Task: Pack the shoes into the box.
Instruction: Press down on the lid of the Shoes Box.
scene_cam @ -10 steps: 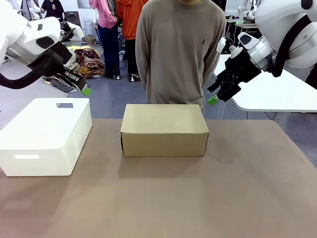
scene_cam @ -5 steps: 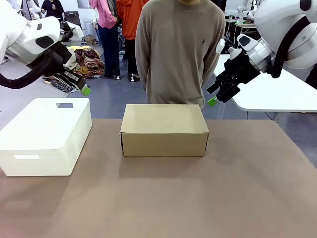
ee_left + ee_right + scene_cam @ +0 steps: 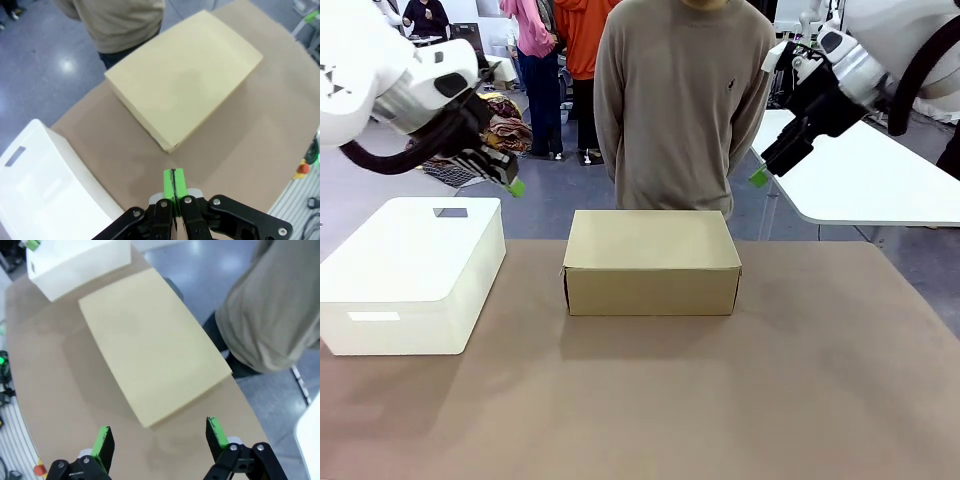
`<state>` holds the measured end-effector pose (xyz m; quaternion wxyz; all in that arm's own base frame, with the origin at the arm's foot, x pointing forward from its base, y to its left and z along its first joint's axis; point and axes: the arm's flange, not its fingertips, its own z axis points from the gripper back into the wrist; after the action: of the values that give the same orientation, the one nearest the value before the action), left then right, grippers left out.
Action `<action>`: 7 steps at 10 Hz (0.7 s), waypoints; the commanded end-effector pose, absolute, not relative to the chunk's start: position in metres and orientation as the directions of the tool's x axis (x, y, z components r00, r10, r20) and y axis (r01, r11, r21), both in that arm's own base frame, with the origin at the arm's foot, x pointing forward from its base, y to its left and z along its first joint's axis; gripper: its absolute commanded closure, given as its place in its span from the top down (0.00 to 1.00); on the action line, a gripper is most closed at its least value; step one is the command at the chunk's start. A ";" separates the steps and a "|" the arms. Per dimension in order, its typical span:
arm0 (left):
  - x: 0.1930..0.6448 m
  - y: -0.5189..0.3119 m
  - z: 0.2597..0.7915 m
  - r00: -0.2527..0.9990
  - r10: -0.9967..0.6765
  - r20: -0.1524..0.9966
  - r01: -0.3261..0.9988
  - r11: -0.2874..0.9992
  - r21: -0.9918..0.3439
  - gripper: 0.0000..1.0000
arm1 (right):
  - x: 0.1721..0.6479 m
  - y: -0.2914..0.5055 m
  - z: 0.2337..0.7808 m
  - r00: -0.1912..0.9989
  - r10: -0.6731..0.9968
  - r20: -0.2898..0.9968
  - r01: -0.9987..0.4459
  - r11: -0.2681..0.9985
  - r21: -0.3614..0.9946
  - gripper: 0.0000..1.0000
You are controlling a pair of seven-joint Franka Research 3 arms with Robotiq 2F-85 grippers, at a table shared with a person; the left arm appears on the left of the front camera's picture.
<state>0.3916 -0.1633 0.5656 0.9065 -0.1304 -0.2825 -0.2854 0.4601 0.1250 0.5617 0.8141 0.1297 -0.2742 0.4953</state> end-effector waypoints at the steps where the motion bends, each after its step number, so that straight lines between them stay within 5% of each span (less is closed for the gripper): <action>1: 0.407 -0.182 0.580 0.689 -0.457 0.562 0.595 0.800 -0.078 0.00 | 0.434 0.131 0.569 0.405 0.757 0.512 -0.849 0.520 -0.097 0.97; 7: 0.435 -0.218 0.556 0.699 -0.471 0.538 0.608 0.788 -0.099 0.00 | 0.395 0.118 0.604 0.402 0.738 0.541 -0.815 0.558 -0.155 0.97</action>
<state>0.4318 -0.2156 0.5561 0.9093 -0.1271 -0.2484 -0.3086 0.4026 0.1177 0.6054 0.8265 0.0693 -0.2842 0.4810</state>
